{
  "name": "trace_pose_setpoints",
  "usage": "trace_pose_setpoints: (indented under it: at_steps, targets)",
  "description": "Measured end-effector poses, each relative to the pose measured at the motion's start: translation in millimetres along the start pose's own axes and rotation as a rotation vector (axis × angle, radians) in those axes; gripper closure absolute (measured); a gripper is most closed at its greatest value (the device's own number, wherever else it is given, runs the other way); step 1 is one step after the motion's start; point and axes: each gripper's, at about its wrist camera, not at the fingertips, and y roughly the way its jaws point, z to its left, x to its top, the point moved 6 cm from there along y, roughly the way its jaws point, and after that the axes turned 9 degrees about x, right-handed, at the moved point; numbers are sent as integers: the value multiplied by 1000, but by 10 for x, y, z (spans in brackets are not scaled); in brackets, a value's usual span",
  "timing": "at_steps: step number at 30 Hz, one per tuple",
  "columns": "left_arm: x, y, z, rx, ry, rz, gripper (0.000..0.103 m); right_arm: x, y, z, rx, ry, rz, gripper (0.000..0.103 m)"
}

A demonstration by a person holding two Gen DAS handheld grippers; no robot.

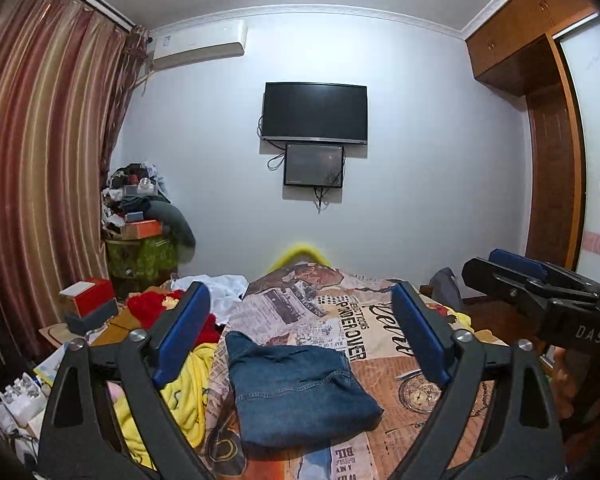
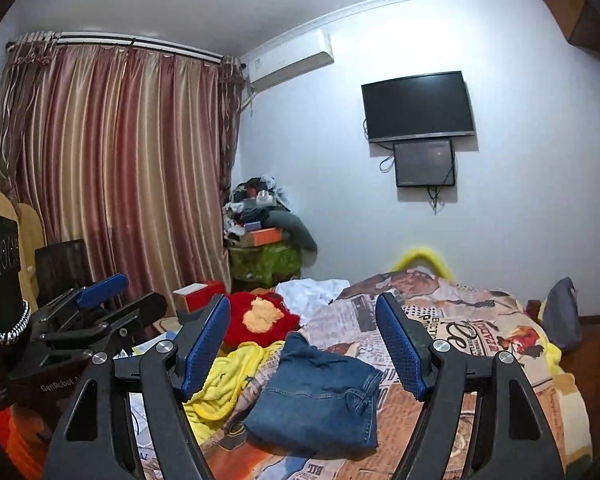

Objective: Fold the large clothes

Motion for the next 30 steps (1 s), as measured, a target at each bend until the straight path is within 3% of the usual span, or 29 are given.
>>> trace_pose_setpoints:
  at_steps: [6,30]
  targets:
    - [-54,-90,22,30,-6,-10,0,-36,-148,100,-99,-46,-26,0]
    - [-109,-77,5,29,-2,7,0,-67,-218,-9,-101,26,-31,0]
